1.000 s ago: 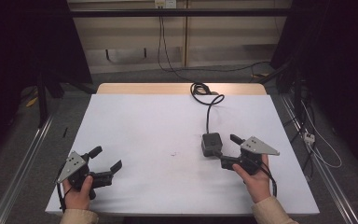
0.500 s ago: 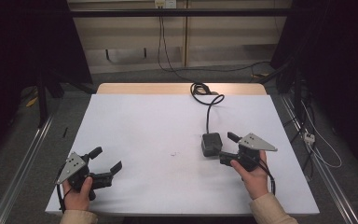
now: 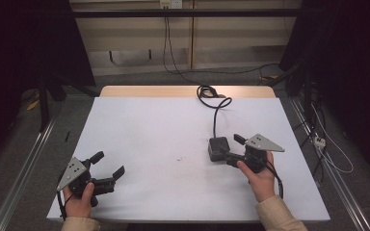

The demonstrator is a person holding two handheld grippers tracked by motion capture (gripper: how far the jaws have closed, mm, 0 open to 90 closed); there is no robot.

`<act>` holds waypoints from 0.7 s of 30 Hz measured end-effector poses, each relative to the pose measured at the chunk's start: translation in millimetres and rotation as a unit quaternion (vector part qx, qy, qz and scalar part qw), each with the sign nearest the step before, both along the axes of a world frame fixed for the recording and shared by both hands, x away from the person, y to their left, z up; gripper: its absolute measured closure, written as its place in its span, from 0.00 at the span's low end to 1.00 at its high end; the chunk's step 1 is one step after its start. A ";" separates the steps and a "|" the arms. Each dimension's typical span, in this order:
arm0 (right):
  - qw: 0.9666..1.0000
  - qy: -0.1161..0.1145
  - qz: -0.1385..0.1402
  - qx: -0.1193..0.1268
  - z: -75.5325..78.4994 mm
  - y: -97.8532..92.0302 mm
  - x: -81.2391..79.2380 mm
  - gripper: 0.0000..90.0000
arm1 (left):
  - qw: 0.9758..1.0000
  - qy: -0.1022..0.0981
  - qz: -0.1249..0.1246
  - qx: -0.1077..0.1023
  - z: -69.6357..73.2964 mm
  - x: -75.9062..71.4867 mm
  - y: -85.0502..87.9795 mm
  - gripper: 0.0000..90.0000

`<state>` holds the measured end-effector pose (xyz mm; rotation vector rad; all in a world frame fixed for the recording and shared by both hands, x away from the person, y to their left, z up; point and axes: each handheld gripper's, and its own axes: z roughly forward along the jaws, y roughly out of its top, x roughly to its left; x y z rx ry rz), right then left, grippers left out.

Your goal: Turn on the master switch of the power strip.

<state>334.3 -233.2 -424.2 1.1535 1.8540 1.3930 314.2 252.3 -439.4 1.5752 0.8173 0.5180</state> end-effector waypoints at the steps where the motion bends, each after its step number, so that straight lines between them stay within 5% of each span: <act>1: 1.000 0.002 0.001 0.001 0.0 0.2 0.4 0.33 | 1.000 0.000 -0.002 0.000 -0.2 0.1 -0.6 0.03; 21: 1.000 0.012 0.009 0.006 2.1 4.6 6.9 0.48 | 1.000 0.003 -0.013 0.001 -1.9 5.1 -6.7 0.03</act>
